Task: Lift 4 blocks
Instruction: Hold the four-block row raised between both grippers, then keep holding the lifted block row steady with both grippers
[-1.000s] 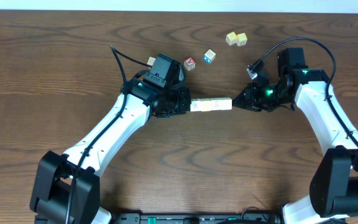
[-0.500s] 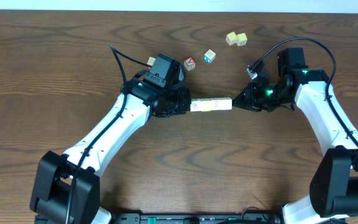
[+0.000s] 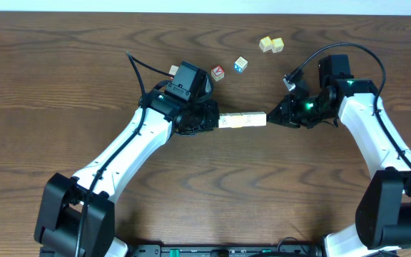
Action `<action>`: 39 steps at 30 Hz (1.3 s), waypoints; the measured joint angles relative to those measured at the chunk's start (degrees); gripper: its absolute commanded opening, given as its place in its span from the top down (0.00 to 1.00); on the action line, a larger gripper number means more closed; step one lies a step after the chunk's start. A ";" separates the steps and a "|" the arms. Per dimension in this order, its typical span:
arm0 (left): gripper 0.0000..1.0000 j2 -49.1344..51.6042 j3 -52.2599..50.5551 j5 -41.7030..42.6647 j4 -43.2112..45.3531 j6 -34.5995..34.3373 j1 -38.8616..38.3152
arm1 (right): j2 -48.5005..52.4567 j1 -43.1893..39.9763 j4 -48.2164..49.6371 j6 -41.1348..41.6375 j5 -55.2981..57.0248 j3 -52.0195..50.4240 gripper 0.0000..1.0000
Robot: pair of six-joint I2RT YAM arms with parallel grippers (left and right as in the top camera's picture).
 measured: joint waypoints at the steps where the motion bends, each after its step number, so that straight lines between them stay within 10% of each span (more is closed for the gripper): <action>1: 0.93 0.00 0.00 0.00 0.00 0.00 0.00 | 0.00 0.00 0.00 0.00 0.00 0.00 0.99; 39: 0.93 0.00 0.00 0.00 0.00 0.00 0.00 | 0.00 0.00 0.00 0.00 0.02 0.00 0.99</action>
